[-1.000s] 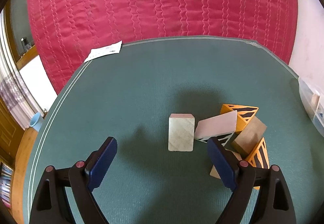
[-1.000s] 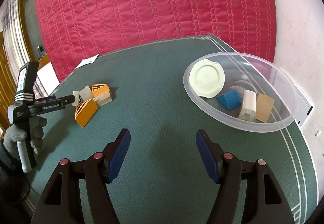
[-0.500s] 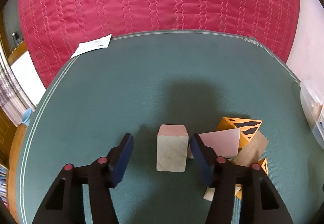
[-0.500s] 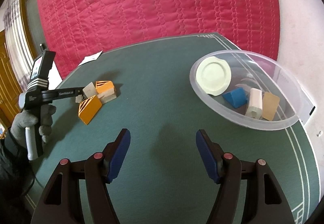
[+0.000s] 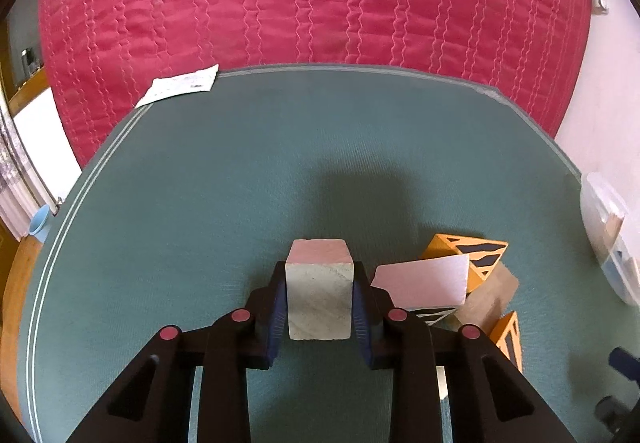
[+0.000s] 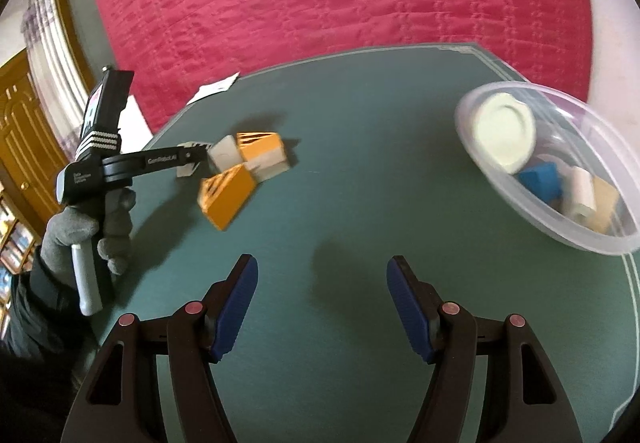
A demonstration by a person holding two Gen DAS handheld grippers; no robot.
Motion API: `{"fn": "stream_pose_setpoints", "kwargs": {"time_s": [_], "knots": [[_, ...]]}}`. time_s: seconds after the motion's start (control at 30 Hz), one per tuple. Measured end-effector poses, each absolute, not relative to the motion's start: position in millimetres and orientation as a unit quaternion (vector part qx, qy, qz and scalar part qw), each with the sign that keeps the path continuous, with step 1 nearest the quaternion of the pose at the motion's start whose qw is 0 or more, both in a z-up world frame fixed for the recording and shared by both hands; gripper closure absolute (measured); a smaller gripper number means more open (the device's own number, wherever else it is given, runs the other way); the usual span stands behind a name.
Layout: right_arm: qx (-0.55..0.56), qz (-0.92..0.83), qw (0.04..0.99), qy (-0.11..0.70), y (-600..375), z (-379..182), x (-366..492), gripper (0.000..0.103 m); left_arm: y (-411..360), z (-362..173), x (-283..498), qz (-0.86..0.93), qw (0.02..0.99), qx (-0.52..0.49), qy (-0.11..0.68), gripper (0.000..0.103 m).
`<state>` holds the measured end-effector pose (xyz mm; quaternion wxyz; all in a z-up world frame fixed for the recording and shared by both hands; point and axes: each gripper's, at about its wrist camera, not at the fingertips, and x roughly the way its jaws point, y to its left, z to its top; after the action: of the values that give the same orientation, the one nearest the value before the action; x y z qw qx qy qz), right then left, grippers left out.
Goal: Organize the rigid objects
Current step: 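Grasp the orange black-striped triangular block with the right gripper while the left gripper holds the beige cube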
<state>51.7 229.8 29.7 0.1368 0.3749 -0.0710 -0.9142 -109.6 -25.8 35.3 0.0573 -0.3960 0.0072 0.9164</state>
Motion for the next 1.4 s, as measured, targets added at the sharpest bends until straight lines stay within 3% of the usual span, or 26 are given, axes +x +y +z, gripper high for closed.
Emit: {"fn": "stream_pose_setpoints", "kwargs": {"time_s": [0.77,0.97,1.2,1.4], "knots": [[0.391,-0.900,0.188,-0.035,128.5,28.9,-20.2,0.035,-39.1,56.1,-92.8,0.933,0.030,-0.358,-0.005,0.072],[0.398,-0.899,0.178,-0.033,125.4,20.6,-33.9,0.041,-36.7,54.4,-91.5,0.933,0.033,-0.359,-0.002,0.072],[0.402,-0.899,0.171,-0.035,131.6,17.2,-38.6,0.060,-34.4,53.2,-90.6,0.932,0.036,-0.360,0.000,0.072],[0.397,-0.903,0.166,-0.024,137.5,18.1,-32.8,0.064,-31.0,52.5,-88.8,0.932,0.039,-0.360,0.001,0.072]]}}
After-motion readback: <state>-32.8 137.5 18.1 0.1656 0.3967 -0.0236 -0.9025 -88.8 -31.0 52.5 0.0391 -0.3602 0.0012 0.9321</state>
